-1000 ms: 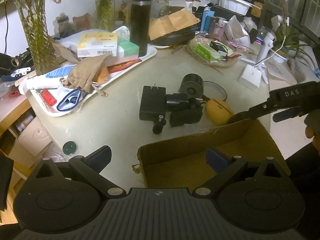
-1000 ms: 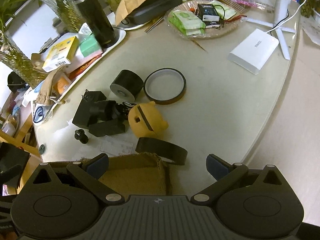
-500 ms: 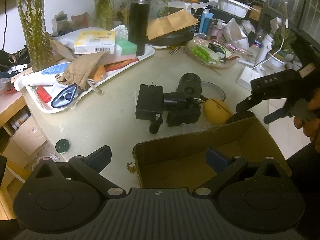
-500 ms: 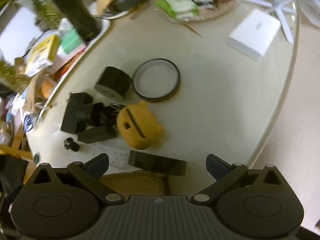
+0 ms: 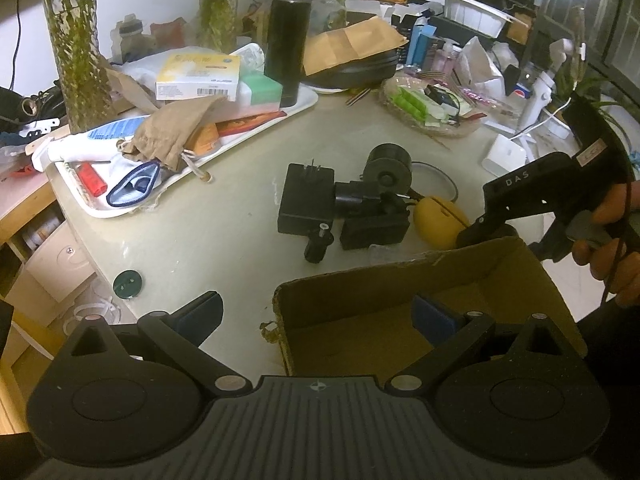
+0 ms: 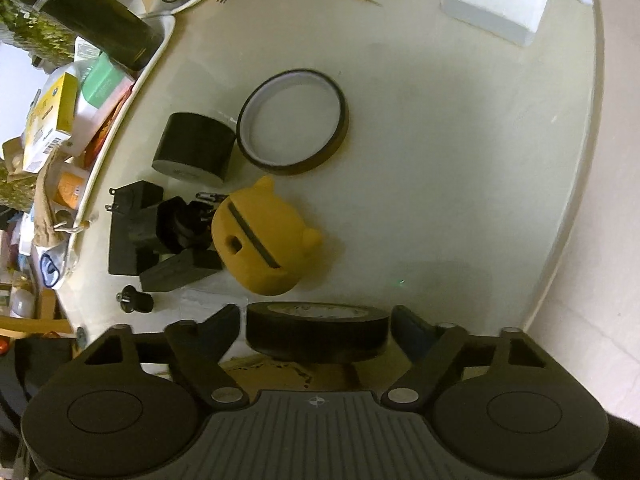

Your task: Organize rigid objects

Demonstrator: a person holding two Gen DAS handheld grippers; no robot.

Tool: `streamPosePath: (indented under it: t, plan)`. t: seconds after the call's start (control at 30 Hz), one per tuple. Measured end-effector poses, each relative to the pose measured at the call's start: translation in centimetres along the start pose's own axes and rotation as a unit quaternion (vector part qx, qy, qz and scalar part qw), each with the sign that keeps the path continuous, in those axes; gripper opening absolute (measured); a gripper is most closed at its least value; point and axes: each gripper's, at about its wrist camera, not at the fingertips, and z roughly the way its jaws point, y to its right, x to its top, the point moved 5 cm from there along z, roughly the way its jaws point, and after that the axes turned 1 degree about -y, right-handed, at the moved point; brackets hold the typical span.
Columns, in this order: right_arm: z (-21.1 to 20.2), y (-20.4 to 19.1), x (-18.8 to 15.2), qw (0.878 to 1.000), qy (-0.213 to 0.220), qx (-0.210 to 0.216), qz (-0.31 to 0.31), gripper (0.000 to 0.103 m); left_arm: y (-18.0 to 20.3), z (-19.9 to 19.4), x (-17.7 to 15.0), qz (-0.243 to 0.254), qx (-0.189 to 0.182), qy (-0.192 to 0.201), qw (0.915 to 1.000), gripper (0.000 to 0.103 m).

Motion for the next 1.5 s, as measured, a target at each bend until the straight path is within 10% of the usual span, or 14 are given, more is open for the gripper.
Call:
streamPosePath:
  t: [0.97,1.5]
  plan:
    - [-7.5,-0.4,-2.1,0.983,0.139,0.01,-0.123,0.075,0.9,1.2,4.6,0.03,0.007,-0.043,0.9986,0.102]
    - [-10.4,0.0,-3.9,0.965,0.189,0.009,-0.182,0.075,0.7,8.2,7.2,0.037,0.025,-0.112,0.9927,0.083]
